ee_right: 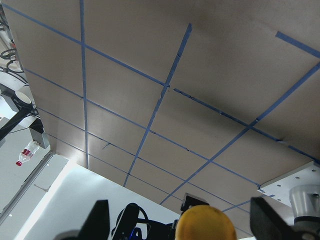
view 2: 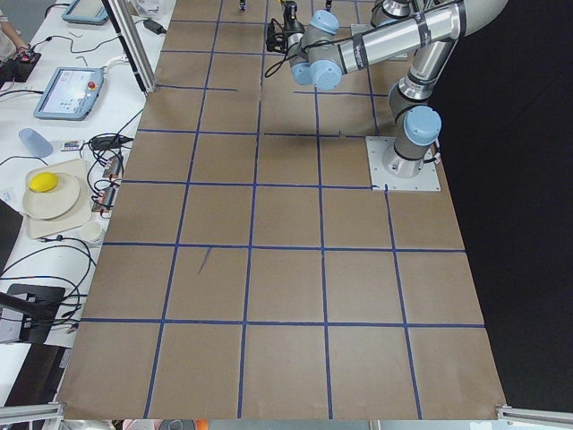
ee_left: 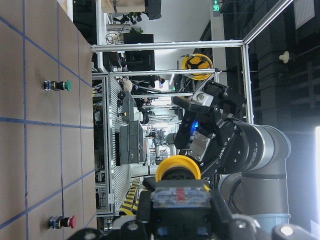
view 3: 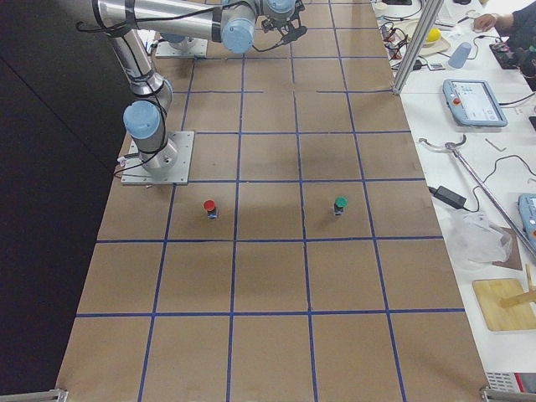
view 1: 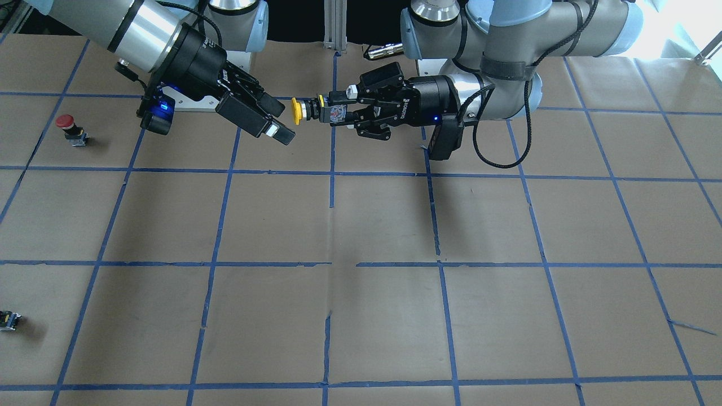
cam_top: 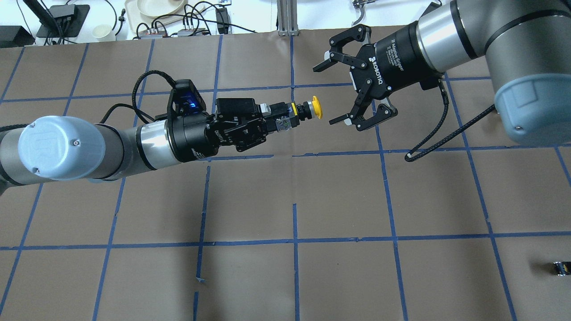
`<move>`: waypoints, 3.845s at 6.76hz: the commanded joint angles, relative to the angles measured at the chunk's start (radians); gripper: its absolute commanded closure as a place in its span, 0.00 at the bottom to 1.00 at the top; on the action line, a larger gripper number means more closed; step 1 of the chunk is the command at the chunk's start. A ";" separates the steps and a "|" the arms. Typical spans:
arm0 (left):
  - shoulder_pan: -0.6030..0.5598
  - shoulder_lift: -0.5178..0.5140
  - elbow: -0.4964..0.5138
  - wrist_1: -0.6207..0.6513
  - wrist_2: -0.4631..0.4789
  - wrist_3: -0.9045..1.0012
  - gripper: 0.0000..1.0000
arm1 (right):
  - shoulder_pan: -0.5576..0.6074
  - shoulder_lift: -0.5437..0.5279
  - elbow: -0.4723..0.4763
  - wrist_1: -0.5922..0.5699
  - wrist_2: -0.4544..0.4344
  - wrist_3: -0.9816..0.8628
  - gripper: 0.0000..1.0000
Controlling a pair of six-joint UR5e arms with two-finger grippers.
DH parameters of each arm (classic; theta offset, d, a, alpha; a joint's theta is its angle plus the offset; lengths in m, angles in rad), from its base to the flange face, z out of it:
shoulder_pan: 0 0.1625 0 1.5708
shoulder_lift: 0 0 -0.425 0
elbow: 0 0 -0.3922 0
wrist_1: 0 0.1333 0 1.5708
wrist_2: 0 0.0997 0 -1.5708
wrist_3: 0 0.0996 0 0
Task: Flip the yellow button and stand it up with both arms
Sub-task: 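Align the open right gripper around the yellow button cap, then close the right gripper on the yellow cap held by the left gripper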
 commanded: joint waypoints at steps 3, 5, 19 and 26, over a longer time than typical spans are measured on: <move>0.000 0.002 -0.003 0.000 -0.001 0.006 0.82 | 0.001 0.003 0.005 0.000 0.021 0.018 0.17; 0.000 0.003 -0.003 0.000 -0.001 0.008 0.82 | 0.001 0.008 0.005 -0.001 0.024 0.015 0.66; 0.000 0.012 -0.003 0.000 -0.001 0.008 0.82 | 0.061 0.045 0.004 -0.135 0.007 -0.436 0.02; 0.001 0.012 -0.003 0.000 -0.001 0.009 0.82 | 0.044 0.016 -0.022 -0.041 0.004 -0.424 0.17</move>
